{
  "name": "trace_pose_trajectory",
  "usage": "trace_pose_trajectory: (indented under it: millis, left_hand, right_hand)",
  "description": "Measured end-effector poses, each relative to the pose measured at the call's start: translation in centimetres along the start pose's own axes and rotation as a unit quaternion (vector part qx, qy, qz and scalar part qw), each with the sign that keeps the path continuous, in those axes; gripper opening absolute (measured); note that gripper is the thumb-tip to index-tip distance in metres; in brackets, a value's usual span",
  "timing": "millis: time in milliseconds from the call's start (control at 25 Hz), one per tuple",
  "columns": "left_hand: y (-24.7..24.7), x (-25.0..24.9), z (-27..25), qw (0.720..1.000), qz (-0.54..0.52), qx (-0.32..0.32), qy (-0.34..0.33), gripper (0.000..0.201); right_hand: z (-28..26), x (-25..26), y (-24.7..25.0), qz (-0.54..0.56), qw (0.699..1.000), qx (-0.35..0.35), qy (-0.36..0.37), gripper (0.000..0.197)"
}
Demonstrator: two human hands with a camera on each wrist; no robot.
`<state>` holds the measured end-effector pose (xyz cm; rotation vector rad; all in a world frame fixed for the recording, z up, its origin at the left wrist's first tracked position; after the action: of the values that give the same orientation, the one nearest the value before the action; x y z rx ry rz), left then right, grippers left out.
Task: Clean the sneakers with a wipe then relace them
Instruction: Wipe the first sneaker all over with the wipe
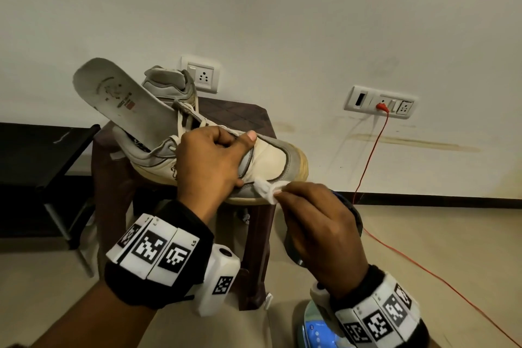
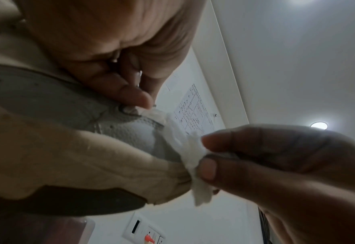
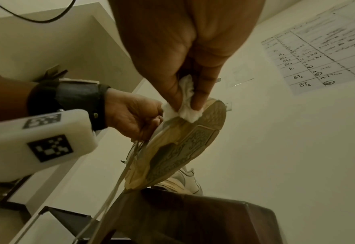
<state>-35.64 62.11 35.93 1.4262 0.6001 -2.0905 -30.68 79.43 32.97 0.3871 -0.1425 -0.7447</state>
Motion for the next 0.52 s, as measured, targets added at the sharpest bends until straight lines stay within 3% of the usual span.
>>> trace_pose_trajectory:
  millis: [120,320,520]
  left_hand:
    - [-0.5,0.3,0.0,0.999,0.021,0.026,-0.012,0.033]
    - [-1.0,1.3,-0.9,0.993,0.081,0.059,-0.068,0.034]
    - [-0.7,1.2,-1.0,0.984,0.133,0.014,-0.115,0.037]
  right_hand:
    - [0.9,-1.0,0.2,-0.032,0.999,-0.021,-0.010,0.020]
    - [3.7,-4.0,-0.9,-0.035,0.993,0.014,-0.116,0.016]
    - [2.3,-2.5,-0.6,0.001,0.995,0.088,-0.051,0.029]
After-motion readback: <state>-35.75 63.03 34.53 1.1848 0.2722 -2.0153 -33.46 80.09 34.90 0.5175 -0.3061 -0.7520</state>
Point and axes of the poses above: each hand's wrist, its own z-axis towards the middle knuckle, its own y-axis out of the back of the hand, x = y × z, the point moved 4 cm from there along z, towards the middle knuckle, and after that the axes turned 15 degrees about -x, right-handed, at the moved point
